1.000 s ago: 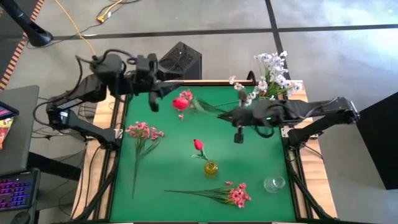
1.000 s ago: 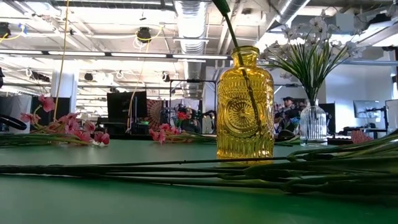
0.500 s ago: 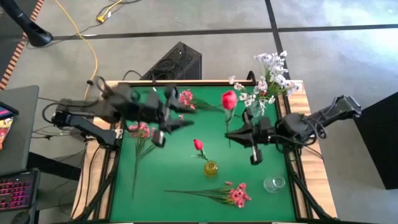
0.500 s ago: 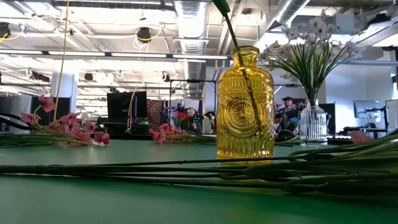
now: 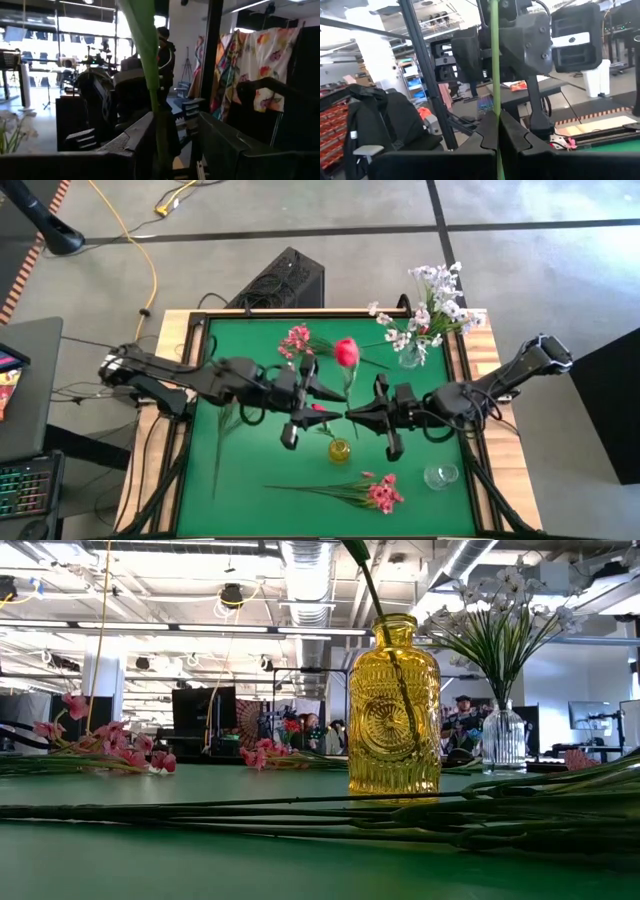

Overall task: Sort flowers into vase by color
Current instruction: Put the bottom red tulip into the yellow vase

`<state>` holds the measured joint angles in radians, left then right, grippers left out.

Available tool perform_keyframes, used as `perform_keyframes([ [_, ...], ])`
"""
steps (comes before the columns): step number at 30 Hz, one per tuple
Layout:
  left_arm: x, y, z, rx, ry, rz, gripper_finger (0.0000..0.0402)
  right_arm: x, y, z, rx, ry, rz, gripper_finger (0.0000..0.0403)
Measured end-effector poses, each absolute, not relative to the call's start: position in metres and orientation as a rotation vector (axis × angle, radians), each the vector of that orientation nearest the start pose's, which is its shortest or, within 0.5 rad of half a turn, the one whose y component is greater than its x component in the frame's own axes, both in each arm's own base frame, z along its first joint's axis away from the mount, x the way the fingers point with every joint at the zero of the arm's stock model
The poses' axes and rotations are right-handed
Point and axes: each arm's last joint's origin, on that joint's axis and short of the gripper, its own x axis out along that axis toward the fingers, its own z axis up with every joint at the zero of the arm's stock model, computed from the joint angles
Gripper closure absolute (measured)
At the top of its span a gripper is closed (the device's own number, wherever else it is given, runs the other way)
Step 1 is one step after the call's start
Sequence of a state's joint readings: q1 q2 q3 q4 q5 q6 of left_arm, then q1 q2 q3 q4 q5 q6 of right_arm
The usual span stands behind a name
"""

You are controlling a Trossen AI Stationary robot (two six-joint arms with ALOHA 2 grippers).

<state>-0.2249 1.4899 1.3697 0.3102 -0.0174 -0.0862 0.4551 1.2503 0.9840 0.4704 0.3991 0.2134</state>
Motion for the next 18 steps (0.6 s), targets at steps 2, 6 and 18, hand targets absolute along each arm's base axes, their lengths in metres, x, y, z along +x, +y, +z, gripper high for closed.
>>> perform_keyframes([
  [2,0.336,-0.077,0.414,-0.126,-0.169,-0.191,0.0267,0.258,0.112,0.367,0.3,-0.188,0.072,0.0378],
  [6,0.337,-0.074,0.411,-0.17,-0.144,-0.1,0.0267,0.258,0.112,0.368,0.304,-0.198,0.072,0.0378],
  [18,0.337,-0.073,0.41,-0.206,-0.129,-0.067,0.0267,0.263,0.096,0.37,0.353,-0.228,0.001,0.0378],
])
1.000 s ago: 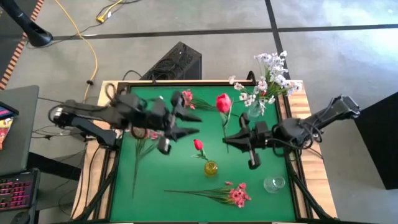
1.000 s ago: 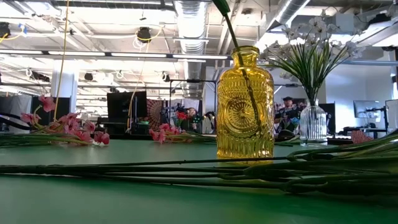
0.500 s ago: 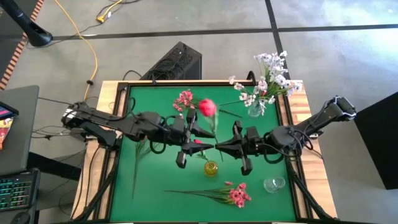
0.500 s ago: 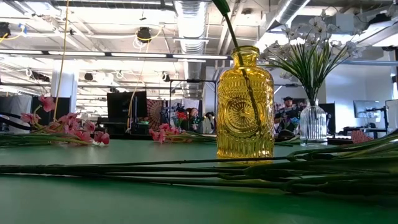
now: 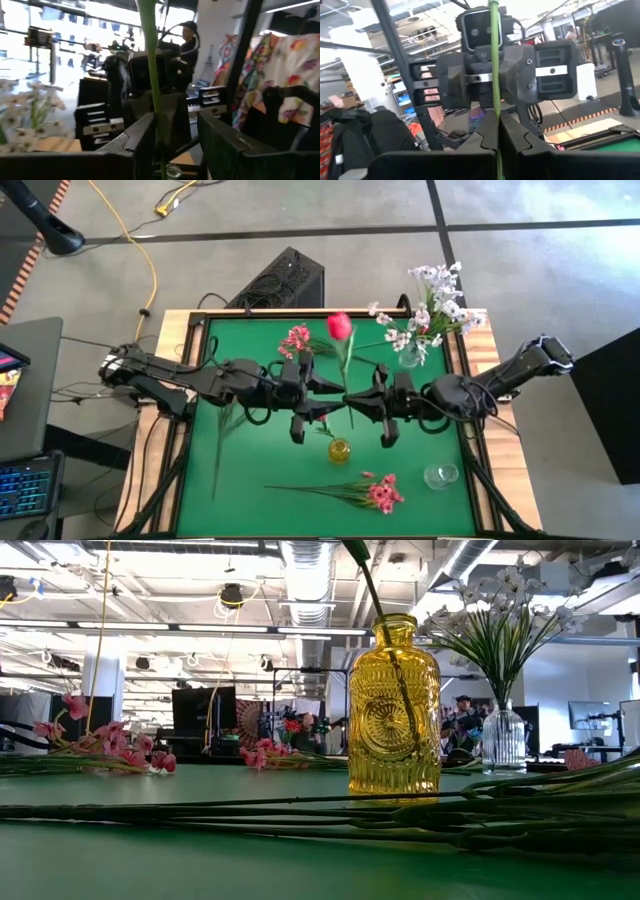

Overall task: Sort flowers into vase by color
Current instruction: Put the bottom red tulip into the yellow vase

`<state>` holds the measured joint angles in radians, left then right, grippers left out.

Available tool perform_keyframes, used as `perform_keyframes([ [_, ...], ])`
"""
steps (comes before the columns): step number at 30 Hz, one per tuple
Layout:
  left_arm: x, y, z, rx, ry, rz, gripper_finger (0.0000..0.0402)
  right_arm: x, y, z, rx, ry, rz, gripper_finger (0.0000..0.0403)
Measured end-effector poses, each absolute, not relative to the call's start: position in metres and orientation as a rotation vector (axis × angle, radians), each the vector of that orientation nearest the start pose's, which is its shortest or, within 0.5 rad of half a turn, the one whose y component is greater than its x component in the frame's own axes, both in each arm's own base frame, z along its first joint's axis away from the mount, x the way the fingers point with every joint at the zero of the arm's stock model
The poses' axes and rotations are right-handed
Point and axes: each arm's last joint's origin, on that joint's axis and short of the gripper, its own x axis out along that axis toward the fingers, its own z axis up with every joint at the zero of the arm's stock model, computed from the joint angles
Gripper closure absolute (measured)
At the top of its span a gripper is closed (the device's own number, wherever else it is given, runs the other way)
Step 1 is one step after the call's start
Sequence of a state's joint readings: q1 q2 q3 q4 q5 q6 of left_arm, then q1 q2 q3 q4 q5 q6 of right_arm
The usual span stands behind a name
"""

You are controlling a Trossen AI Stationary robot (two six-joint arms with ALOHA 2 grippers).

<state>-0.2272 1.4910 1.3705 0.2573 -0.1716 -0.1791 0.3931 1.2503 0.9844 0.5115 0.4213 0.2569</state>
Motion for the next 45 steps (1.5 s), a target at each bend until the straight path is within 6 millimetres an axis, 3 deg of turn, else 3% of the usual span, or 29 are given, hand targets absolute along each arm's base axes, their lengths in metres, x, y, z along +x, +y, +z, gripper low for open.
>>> perform_keyframes([
  [13,0.337,-0.071,0.406,-0.221,-0.097,0.009,0.0273,0.266,0.09,0.37,0.356,-0.23,-0.02,0.0369],
  [28,0.338,-0.068,0.407,-0.258,-0.107,0.053,0.0387,0.274,0.094,0.36,0.338,-0.182,-0.025,0.0371],
  [32,0.338,-0.069,0.407,-0.254,-0.106,0.014,0.0399,0.274,0.094,0.361,0.332,-0.19,-0.024,0.0368],
  [40,0.338,-0.069,0.406,-0.242,-0.098,0.012,0.0401,0.274,0.094,0.361,0.314,-0.189,-0.003,0.0327],
  [45,0.338,-0.07,0.406,-0.239,-0.095,-0.007,0.0401,0.272,0.094,0.363,0.266,-0.188,0.028,0.0262],
])
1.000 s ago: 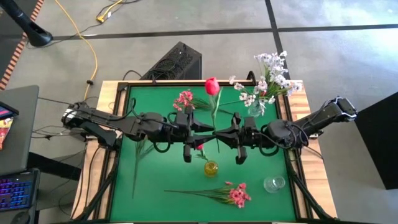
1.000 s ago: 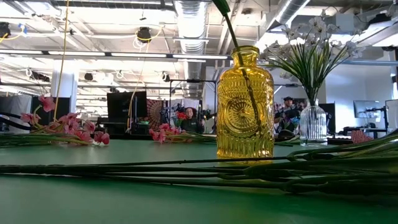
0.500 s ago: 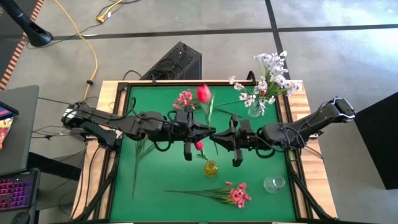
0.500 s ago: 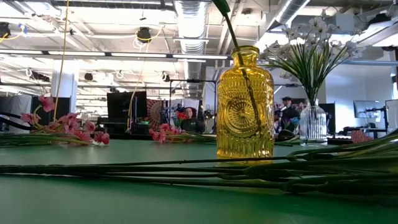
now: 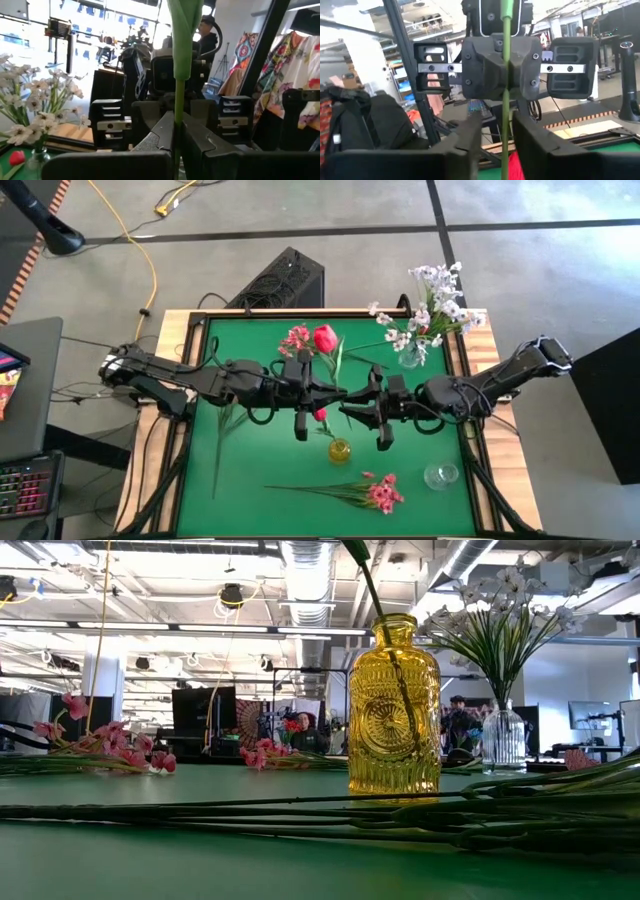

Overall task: Sort flowers into vase by color
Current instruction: Put the bottom red tulip into the yellow vase

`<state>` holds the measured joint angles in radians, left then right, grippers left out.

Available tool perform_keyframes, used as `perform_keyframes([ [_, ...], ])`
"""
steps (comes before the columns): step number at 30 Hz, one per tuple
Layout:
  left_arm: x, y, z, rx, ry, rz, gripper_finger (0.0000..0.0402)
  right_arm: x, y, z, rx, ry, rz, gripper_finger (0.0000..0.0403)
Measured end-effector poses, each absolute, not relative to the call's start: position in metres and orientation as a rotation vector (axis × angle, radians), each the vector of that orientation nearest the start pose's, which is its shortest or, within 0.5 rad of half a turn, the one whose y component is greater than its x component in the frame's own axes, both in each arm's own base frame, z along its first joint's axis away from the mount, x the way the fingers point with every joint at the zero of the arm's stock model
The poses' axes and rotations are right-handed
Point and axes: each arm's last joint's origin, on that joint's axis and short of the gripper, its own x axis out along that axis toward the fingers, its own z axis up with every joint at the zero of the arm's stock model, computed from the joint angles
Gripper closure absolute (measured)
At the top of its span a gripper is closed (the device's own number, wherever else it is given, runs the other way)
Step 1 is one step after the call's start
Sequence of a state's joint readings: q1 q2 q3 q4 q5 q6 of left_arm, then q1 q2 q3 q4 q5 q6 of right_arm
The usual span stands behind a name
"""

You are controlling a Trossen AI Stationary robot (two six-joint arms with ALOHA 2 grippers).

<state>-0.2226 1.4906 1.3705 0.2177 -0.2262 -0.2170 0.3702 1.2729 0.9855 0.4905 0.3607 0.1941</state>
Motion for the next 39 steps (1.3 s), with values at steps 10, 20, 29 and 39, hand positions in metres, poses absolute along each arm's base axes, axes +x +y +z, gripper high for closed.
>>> perform_keyframes([
  [10,0.322,-0.081,0.425,-0.192,-0.091,-0.11,0.0401,0.24,0.088,0.375,0.215,-0.096,0.042,0.0139],
  [20,0.339,-0.117,0.394,-0.106,0.018,-0.223,0.0401,0.196,0.076,0.392,0.204,-0.063,0.057,0.0138],
  [29,0.364,-0.133,0.354,0.001,0.118,-0.108,0.0401,0.185,0.071,0.39,0.201,-0.01,0.053,0.0138],
  [39,0.362,-0.132,0.349,0.108,0.179,-0.004,0.0401,0.189,0.073,0.384,0.197,0.041,0.048,0.0138],
])
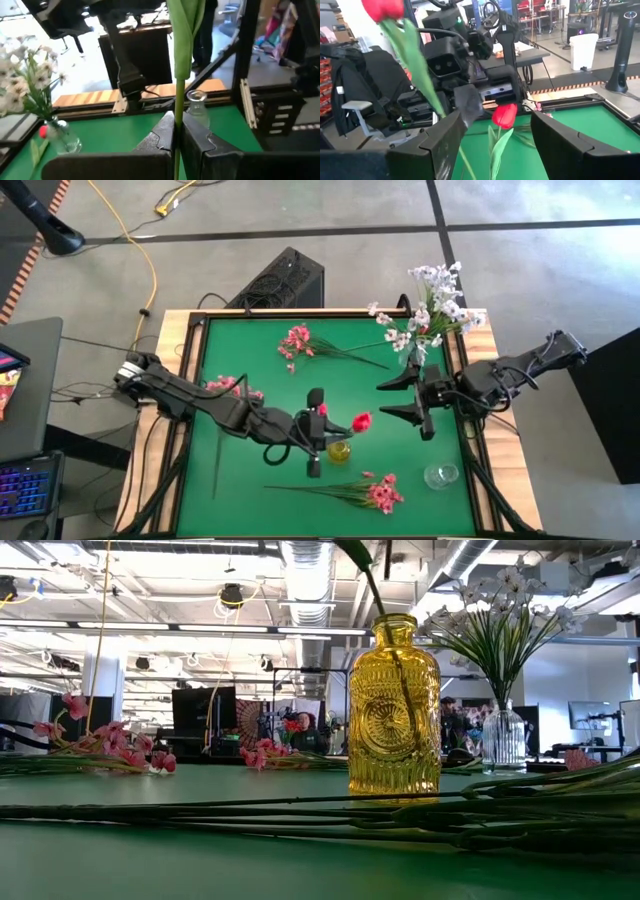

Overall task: Sort flowers into vase by color
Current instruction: Put the bottom red tulip into the yellow vase

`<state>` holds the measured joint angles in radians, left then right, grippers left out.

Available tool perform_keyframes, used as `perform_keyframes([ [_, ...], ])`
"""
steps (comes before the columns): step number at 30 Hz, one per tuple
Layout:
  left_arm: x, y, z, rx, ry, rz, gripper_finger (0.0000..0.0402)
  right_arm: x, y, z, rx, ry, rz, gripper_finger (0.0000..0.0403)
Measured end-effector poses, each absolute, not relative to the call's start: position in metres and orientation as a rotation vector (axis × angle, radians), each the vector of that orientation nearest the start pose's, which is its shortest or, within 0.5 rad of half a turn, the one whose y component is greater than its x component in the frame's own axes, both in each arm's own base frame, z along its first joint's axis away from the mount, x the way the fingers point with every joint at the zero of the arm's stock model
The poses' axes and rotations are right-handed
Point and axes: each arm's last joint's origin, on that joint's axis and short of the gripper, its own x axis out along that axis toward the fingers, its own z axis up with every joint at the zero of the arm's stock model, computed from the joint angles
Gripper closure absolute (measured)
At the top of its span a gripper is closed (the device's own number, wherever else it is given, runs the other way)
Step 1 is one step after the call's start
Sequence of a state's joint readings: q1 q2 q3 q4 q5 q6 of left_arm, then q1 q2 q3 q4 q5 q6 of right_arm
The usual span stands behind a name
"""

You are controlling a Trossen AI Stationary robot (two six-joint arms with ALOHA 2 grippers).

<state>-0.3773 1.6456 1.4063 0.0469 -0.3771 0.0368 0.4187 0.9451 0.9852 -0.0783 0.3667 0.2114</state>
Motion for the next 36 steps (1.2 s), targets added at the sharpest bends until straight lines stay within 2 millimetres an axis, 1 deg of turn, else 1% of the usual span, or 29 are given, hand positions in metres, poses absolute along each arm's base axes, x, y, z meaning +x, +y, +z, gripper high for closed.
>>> perform_keyframes([
  [2,0.356,-0.133,0.356,0.117,0.164,-0.023,0.0401,0.19,0.073,0.383,0.196,0.043,0.048,0.0138],
  [6,0.341,-0.13,0.376,0.091,0.109,-0.086,0.0401,0.192,0.074,0.382,0.193,0.051,0.045,0.0138],
  [10,0.324,-0.127,0.394,0.051,0.089,-0.191,0.0401,0.193,0.072,0.382,0.193,0.05,0.037,0.0138],
  [12,0.314,-0.126,0.399,0.021,0.114,-0.262,0.0401,0.193,0.071,0.382,0.193,0.05,0.029,0.0138],
  [14,0.307,-0.127,0.398,0.007,0.161,-0.321,0.0401,0.194,0.068,0.382,0.194,0.048,0.017,0.0138],
  [19,0.299,-0.141,0.388,0.023,0.273,-0.373,0.0401,0.196,0.063,0.382,0.195,0.044,-0.011,0.0138],
  [23,0.295,-0.15,0.378,0.004,0.304,-0.334,0.0401,0.197,0.061,0.382,0.195,0.043,-0.022,0.0138],
  [26,0.294,-0.157,0.364,-0.019,0.291,-0.262,0.0401,0.197,0.061,0.382,0.194,0.044,-0.021,0.0138],
  [29,0.295,-0.161,0.348,-0.083,0.222,-0.255,0.0401,0.196,0.061,0.381,0.191,0.046,-0.02,0.0138],
  [32,0.295,-0.161,0.33,-0.119,0.145,-0.261,0.0401,0.196,0.061,0.381,0.185,0.048,-0.02,0.0138],
  [36,0.292,-0.158,0.304,-0.147,0.143,-0.229,0.0401,0.196,0.061,0.381,0.182,0.049,-0.02,0.0138],
])
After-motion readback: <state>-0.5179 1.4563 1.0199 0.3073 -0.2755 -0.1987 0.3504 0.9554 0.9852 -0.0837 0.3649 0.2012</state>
